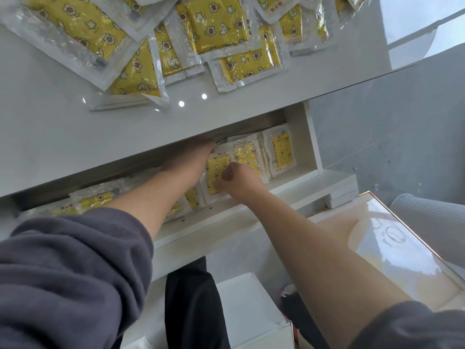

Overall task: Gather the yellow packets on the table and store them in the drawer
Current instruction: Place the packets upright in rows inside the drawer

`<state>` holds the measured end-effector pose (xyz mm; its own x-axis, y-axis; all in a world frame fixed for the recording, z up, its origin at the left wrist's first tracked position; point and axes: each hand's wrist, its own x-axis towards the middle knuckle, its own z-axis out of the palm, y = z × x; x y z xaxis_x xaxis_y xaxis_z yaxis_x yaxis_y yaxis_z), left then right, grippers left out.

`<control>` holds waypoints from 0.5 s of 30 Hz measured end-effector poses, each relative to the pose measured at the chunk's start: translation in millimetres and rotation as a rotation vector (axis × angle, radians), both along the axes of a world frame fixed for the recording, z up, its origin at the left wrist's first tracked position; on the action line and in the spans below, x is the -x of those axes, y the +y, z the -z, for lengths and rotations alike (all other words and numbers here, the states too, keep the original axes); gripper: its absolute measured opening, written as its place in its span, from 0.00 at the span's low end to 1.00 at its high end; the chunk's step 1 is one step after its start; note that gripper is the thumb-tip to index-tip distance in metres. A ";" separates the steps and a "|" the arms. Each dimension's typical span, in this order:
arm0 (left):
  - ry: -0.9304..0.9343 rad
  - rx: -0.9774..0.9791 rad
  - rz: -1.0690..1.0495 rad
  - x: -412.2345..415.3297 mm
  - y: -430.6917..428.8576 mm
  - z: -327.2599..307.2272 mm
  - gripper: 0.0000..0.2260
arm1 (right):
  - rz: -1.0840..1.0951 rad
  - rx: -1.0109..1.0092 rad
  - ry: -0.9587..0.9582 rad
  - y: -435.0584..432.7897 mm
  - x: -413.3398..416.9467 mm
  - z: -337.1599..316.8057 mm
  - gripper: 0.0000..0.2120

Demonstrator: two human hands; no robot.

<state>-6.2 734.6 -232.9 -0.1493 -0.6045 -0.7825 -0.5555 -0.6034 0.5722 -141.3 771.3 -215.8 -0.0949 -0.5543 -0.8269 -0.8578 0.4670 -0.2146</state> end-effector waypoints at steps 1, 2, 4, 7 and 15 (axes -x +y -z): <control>0.018 -0.029 -0.028 -1.1 0.2 0.9 0.10 | 0.004 0.003 -0.002 -0.3 -0.3 0.1 0.11; 0.036 -0.060 -0.065 -1.0 -0.5 0.1 0.10 | 0.008 0.008 -0.006 -0.8 -0.4 0.2 0.11; 0.075 -0.095 -0.135 1.9 -4.5 -0.3 0.07 | 0.004 0.017 -0.022 -1.8 0.0 0.7 0.11; 0.066 -0.087 -0.217 5.3 -10.3 1.8 0.07 | -0.020 0.024 -0.046 -3.5 0.6 2.1 0.11; 0.056 -0.075 -0.120 2.0 -5.4 12.4 0.15 | -0.024 0.025 -0.051 -3.4 6.0 8.5 0.10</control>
<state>-8.1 729.2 -245.4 -0.1243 -0.5606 -0.8187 -0.4455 -0.7057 0.5509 -147.3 767.9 -224.3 -0.0389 -0.5769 -0.8159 -0.8564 0.4400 -0.2702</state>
